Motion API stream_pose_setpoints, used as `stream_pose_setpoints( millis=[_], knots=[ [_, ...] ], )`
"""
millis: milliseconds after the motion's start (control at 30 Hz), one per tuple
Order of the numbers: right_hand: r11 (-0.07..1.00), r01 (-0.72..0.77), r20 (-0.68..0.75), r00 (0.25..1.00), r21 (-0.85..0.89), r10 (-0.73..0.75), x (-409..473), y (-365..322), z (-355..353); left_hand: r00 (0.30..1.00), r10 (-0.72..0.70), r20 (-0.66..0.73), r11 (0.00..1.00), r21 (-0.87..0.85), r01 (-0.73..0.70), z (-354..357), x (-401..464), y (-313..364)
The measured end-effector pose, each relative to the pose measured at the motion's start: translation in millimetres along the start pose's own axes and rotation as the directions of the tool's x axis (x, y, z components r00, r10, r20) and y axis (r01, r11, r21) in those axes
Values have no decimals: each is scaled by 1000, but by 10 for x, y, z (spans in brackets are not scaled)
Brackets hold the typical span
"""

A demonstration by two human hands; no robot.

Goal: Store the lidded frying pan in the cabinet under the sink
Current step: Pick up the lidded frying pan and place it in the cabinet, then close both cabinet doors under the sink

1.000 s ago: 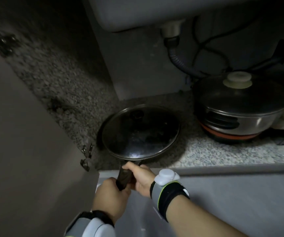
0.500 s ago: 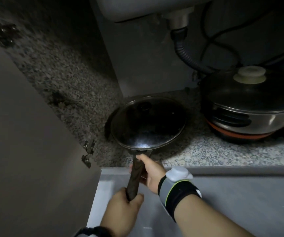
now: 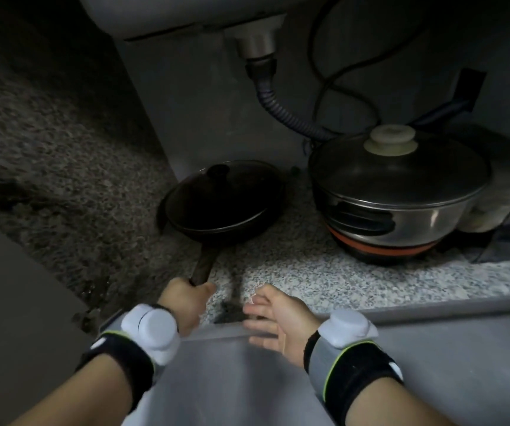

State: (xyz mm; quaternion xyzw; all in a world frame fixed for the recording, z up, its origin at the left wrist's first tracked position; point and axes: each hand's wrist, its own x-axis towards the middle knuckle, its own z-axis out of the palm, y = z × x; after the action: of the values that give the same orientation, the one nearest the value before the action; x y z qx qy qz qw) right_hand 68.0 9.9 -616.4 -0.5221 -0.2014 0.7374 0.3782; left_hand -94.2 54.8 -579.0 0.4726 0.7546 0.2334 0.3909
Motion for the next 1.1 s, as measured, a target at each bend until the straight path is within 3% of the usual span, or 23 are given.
stream_pose_setpoints(
  millis=[200, 333, 467, 567, 667, 767, 900, 1000, 1100],
  knots=[
    [1000, 22, -29, 999, 17, -22, -70, -66, -155, 979, -186, 80, 981, -36, 189, -40, 358, 264],
    [999, 52, -50, 997, -9, -52, -142, -131, -197, 993, -57, -107, 998, -15, 56, -48, 391, 246],
    [994, 82, -86, 992, -68, -88, -185, -158, -239, 981, -13, -196, 953, -300, -47, 72, 266, 78],
    [995, 70, -110, 991, -72, -78, -317, 8, -147, 973, -50, -226, 940, -338, -31, 105, 82, -114],
    [995, 22, -150, 988, -100, -37, -606, 218, -24, 984, -141, -108, 985, -112, 129, 82, -216, -343],
    [980, -10, -205, 978, -198, -31, -1109, 276, 103, 970, -236, 53, 967, 115, 229, -70, -816, -416],
    [957, -24, -211, 977, -287, -39, -1976, 338, 198, 965, -207, 161, 950, 268, 159, -312, -1615, -431],
    [919, -115, -203, 978, -378, 39, -2739, 260, 257, 938, -270, 217, 923, 336, 188, -600, -2176, -290],
    [907, -185, -245, 965, -378, 95, -3464, 109, 300, 905, -271, 329, 894, 434, 110, -916, -2835, -29]
  ],
)
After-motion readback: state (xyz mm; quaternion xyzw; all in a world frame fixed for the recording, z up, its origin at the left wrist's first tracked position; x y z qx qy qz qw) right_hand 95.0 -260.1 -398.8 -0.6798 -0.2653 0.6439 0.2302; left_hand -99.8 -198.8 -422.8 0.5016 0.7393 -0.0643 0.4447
